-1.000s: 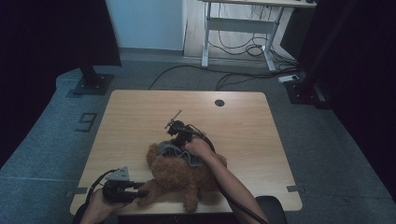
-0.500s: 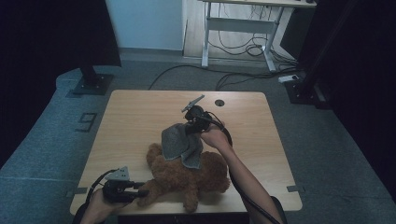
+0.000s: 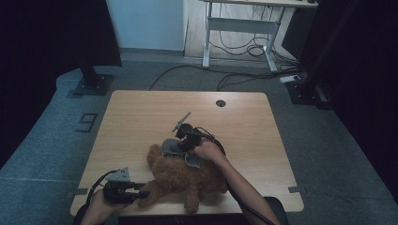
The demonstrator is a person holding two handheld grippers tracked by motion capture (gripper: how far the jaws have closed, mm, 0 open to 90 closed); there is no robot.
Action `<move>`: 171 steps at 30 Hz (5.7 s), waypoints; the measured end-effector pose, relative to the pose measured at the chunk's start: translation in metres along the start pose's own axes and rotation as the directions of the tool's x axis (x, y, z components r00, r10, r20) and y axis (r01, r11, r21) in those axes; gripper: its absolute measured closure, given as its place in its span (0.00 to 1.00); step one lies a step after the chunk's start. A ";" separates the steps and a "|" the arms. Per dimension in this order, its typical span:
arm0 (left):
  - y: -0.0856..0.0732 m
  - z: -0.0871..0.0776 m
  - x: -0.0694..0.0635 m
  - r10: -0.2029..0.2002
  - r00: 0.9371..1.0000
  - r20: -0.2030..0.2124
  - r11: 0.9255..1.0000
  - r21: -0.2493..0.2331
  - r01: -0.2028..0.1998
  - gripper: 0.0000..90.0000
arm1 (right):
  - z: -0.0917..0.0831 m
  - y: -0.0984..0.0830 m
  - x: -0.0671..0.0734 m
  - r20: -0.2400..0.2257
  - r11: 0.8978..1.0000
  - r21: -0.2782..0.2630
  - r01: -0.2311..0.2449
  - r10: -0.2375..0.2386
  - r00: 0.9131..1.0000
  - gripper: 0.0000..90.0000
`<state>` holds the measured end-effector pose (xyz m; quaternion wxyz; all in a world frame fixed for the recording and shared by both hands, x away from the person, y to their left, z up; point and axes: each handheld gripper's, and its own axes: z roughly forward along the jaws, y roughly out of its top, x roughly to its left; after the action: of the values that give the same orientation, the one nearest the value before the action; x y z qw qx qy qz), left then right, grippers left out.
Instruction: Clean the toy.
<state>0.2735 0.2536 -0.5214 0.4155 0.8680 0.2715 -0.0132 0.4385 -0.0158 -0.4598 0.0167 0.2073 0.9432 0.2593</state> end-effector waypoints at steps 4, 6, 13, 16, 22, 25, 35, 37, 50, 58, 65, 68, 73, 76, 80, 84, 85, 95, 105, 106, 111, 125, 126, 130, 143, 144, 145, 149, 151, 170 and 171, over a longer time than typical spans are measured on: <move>0.000 0.000 0.000 0.000 1.000 0.000 1.000 0.001 0.000 0.69 | 0.007 -0.008 -0.010 0.052 0.999 0.050 -0.006 0.003 0.999 0.85; 0.000 0.000 0.000 0.000 1.000 0.000 1.000 0.001 0.000 0.69 | 0.009 -0.013 -0.017 0.059 0.998 0.055 -0.026 0.023 0.998 0.85; 0.000 0.000 0.001 0.000 1.000 0.000 1.000 0.000 0.000 0.69 | 0.009 -0.028 -0.039 0.116 0.994 0.059 -0.096 0.089 0.989 0.86; 0.000 0.000 0.001 -0.002 1.000 0.002 1.000 0.000 0.002 0.69 | 0.008 -0.035 -0.048 0.146 0.991 0.064 -0.116 0.106 0.984 0.86; 0.000 0.000 0.001 -0.005 1.000 0.004 1.000 -0.001 0.005 0.69 | -0.002 -0.048 -0.059 0.197 0.984 0.049 -0.170 0.158 0.968 0.86; 0.000 0.000 0.001 -0.007 1.000 0.006 1.000 -0.002 0.007 0.69 | -0.014 -0.047 -0.056 0.195 0.987 0.005 -0.160 0.156 0.968 0.86; 0.000 0.000 0.001 -0.006 1.000 -0.001 1.000 -0.001 0.006 0.66 | -0.078 -0.038 -0.033 0.217 0.981 -0.168 -0.098 0.133 0.967 0.87; 0.000 0.000 0.001 -0.006 1.000 -0.001 1.000 -0.001 0.006 0.66 | -0.090 -0.040 -0.032 0.231 0.977 -0.189 -0.094 0.138 0.963 0.87; 0.000 0.001 0.001 -0.008 1.000 0.001 1.000 0.000 0.008 0.66 | -0.148 -0.074 -0.037 0.286 0.944 -0.299 -0.140 0.229 0.931 0.88; 0.000 0.001 0.002 -0.011 1.000 0.004 1.000 0.000 0.011 0.66 | -0.182 -0.099 -0.038 0.328 0.924 -0.344 -0.165 0.283 0.901 0.89; 0.000 0.001 0.002 -0.013 1.000 0.005 1.000 -0.001 0.013 0.66 | -0.209 -0.126 -0.034 0.366 0.913 -0.368 -0.179 0.319 0.875 0.89; 0.000 0.001 0.002 -0.013 1.000 0.006 1.000 0.000 0.013 0.66 | -0.217 -0.141 -0.033 0.380 0.909 -0.371 -0.189 0.335 0.862 0.89; 0.000 0.001 0.002 -0.015 1.000 0.008 1.000 0.000 0.015 0.66 | -0.223 -0.169 -0.031 0.392 0.901 -0.370 -0.228 0.374 0.840 0.89; 0.000 0.001 0.002 -0.016 1.000 0.008 1.000 0.000 0.016 0.66 | -0.222 -0.185 -0.029 0.388 0.892 -0.373 -0.254 0.399 0.831 0.89; 0.000 0.001 0.002 -0.017 1.000 0.008 1.000 -0.001 0.017 0.66 | -0.213 -0.206 -0.027 0.383 0.886 -0.364 -0.289 0.425 0.820 0.89; 0.000 0.001 0.002 -0.015 1.000 0.007 1.000 0.000 0.015 0.66 | -0.200 -0.225 -0.027 0.380 0.881 -0.345 -0.323 0.446 0.810 0.88; 0.000 0.001 0.002 -0.015 1.000 0.006 1.000 0.000 0.015 0.65 | -0.196 -0.229 -0.027 0.380 0.877 -0.345 -0.335 0.457 0.804 0.88; 0.000 0.001 0.001 -0.010 1.000 0.001 1.000 -0.003 0.010 0.65 | -0.148 -0.271 -0.028 0.357 0.851 -0.318 -0.418 0.516 0.779 0.87; 0.000 0.001 0.001 -0.008 1.000 -0.001 1.000 -0.001 0.008 0.64 | -0.103 -0.299 -0.023 0.347 0.850 -0.243 -0.468 0.527 0.776 0.64; 0.000 0.001 0.001 -0.008 1.000 -0.001 1.000 -0.001 0.008 0.64 | -0.102 -0.300 -0.022 0.345 0.849 -0.238 -0.471 0.527 0.777 0.57; 0.001 0.001 0.001 -0.008 1.000 -0.002 1.000 -0.001 0.008 0.64 | -0.115 -0.297 -0.014 0.359 0.866 -0.235 -0.442 0.500 0.788 0.37; 0.001 0.002 0.001 -0.006 1.000 -0.012 1.000 0.001 0.006 0.60 | -0.148 -0.263 0.023 0.267 0.917 -0.251 -0.311 0.375 0.888 0.29; 0.001 0.002 0.001 -0.006 1.000 -0.011 1.000 0.000 0.006 0.58 | -0.148 -0.259 0.025 0.258 0.918 -0.257 -0.301 0.366 0.894 0.28; 0.002 0.004 0.000 -0.013 1.000 -0.006 1.000 -0.014 0.013 0.49 | -0.142 -0.243 0.032 0.221 0.927 -0.278 -0.252 0.317 0.922 0.26; 0.010 0.011 -0.006 -0.014 0.999 -0.035 1.000 -0.024 0.013 0.31 | -0.119 -0.187 0.044 0.085 0.914 -0.370 -0.166 0.211 0.974 0.15; 0.010 0.012 -0.007 -0.014 0.999 -0.035 1.000 -0.021 0.013 0.31 | -0.116 -0.183 0.044 0.080 0.914 -0.372 -0.161 0.204 0.976 0.14; 0.010 0.014 -0.007 -0.013 0.999 -0.037 1.000 -0.017 0.012 0.30 | -0.113 -0.178 0.044 0.079 0.916 -0.370 -0.155 0.197 0.977 0.13; 0.010 0.020 -0.009 0.009 0.997 -0.080 0.999 0.042 -0.006 0.30 | -0.098 -0.162 0.045 0.056 0.925 -0.354 -0.139 0.170 0.984 0.08; 0.010 0.023 -0.010 0.020 0.996 -0.084 0.998 0.062 -0.015 0.30 | -0.090 -0.156 0.045 0.055 0.933 -0.335 -0.134 0.161 0.985 0.05; 0.016 0.027 -0.016 0.068 0.994 -0.091 0.993 0.102 -0.059 0.71 | -0.062 -0.162 0.044 0.052 0.953 -0.262 -0.152 0.171 0.984 0.46; 0.016 0.027 -0.016 0.068 0.994 -0.090 0.994 0.097 -0.059 0.73 | -0.063 -0.161 0.045 0.060 0.953 -0.265 -0.144 0.165 0.984 0.48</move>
<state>0.2730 0.2186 -0.5235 0.3611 0.8946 0.2618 0.0278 0.3269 -0.1539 -0.4819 0.0619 0.2869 0.8804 0.3724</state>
